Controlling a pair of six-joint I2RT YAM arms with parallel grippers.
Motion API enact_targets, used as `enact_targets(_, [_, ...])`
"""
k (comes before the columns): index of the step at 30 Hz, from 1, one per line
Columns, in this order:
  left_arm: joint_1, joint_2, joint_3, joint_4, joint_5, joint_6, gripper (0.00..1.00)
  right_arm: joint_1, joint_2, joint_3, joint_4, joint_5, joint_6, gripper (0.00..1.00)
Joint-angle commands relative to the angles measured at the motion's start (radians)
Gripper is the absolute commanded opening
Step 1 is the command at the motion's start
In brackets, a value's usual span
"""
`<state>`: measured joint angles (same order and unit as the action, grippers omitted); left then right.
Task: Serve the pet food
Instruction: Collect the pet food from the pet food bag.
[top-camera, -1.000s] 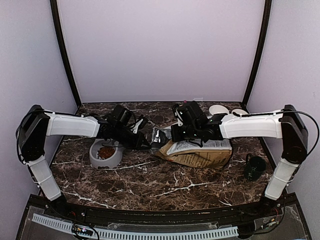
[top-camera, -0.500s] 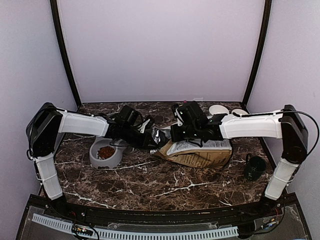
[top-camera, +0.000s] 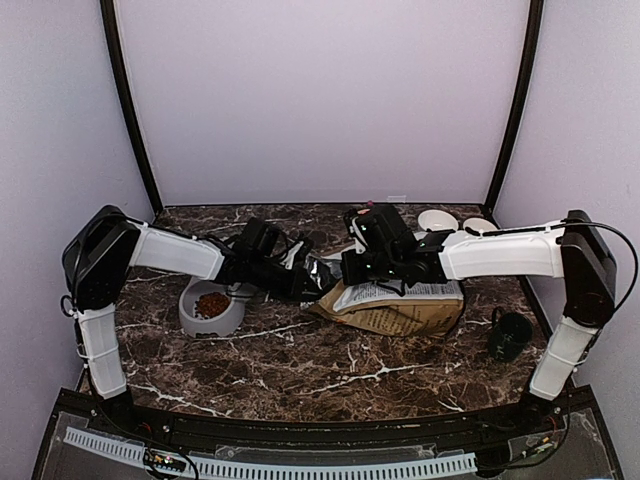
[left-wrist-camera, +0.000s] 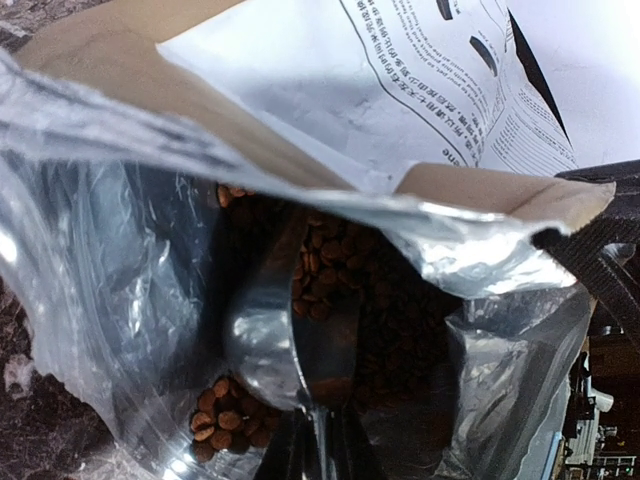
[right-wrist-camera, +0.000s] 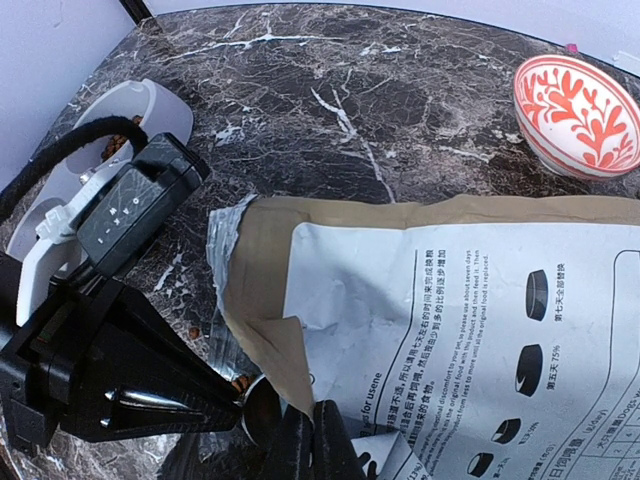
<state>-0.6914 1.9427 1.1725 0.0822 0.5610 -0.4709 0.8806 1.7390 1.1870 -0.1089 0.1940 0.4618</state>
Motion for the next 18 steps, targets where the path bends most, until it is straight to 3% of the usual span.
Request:
enact_targets(1, [-0.008,0.009,-0.049,0.063,0.056,-0.039,0.0,-0.025,-0.044,-0.019,0.021,0.043,0.0,0.0])
enact_targets(18, [-0.007,-0.085,-0.185,0.263,0.116,-0.109,0.0,-0.025,-0.057,-0.024,0.014,0.05,0.004,0.0])
